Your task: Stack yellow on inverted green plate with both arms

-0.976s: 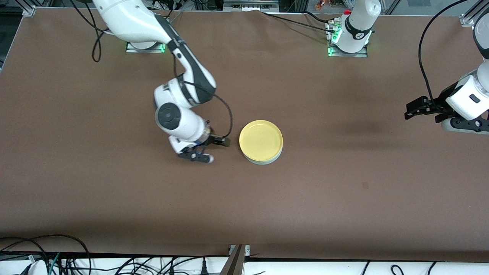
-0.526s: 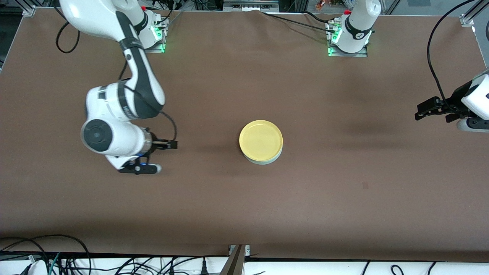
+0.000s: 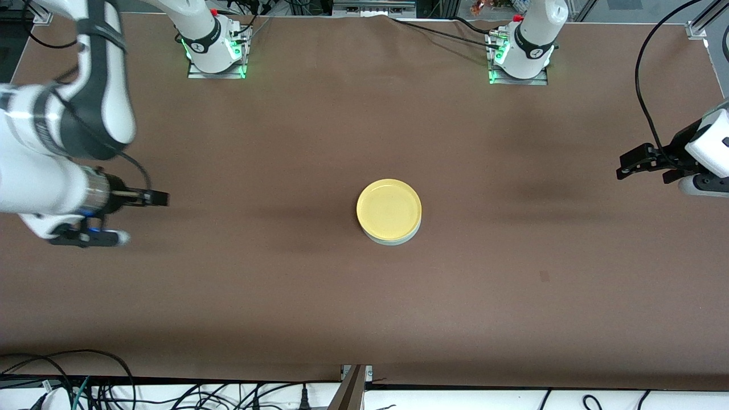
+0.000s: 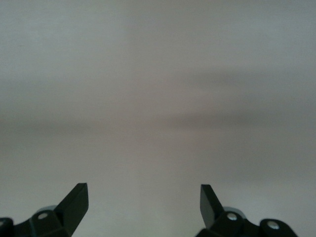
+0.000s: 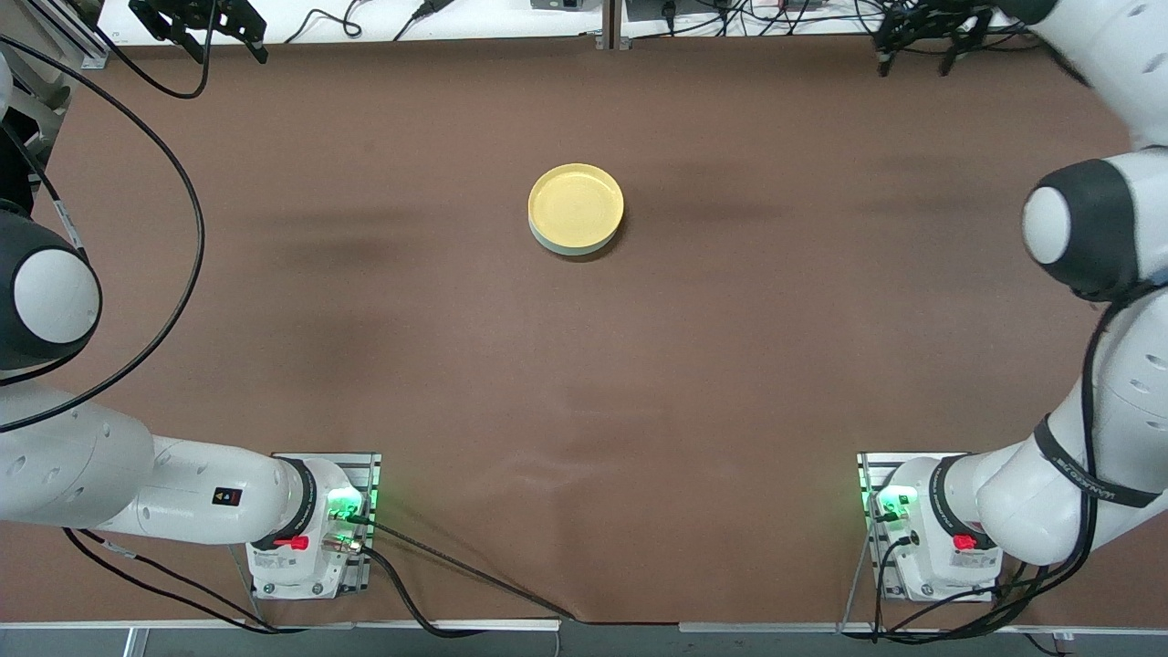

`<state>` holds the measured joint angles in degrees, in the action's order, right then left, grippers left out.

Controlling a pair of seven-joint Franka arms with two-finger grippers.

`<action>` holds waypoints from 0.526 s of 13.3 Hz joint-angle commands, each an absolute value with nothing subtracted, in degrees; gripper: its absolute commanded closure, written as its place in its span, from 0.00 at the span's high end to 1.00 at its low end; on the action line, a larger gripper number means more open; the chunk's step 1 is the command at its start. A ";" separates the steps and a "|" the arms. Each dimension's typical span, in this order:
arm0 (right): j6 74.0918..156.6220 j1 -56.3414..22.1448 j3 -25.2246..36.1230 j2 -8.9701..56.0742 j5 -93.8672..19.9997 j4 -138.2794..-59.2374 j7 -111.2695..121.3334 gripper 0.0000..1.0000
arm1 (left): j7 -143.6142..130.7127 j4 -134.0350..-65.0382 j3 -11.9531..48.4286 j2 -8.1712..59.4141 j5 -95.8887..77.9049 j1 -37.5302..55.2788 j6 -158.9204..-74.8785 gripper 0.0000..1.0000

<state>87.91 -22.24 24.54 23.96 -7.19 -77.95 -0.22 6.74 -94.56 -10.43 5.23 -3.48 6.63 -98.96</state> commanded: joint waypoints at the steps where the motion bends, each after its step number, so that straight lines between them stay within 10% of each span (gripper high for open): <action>1: 87.63 -15.23 14.10 13.73 -0.19 -85.77 -0.87 1.00 | 7.21 -93.08 -10.28 5.63 -2.55 6.68 -98.26 1.00; 7: 84.37 -6.77 6.42 0.54 2.19 -90.44 -0.79 1.00 | 7.38 -92.99 -9.15 5.63 0.34 7.03 -98.35 1.00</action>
<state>84.13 -9.04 8.51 5.63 0.94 -87.61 -0.21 6.74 -94.50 -9.76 5.23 -2.35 6.83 -98.96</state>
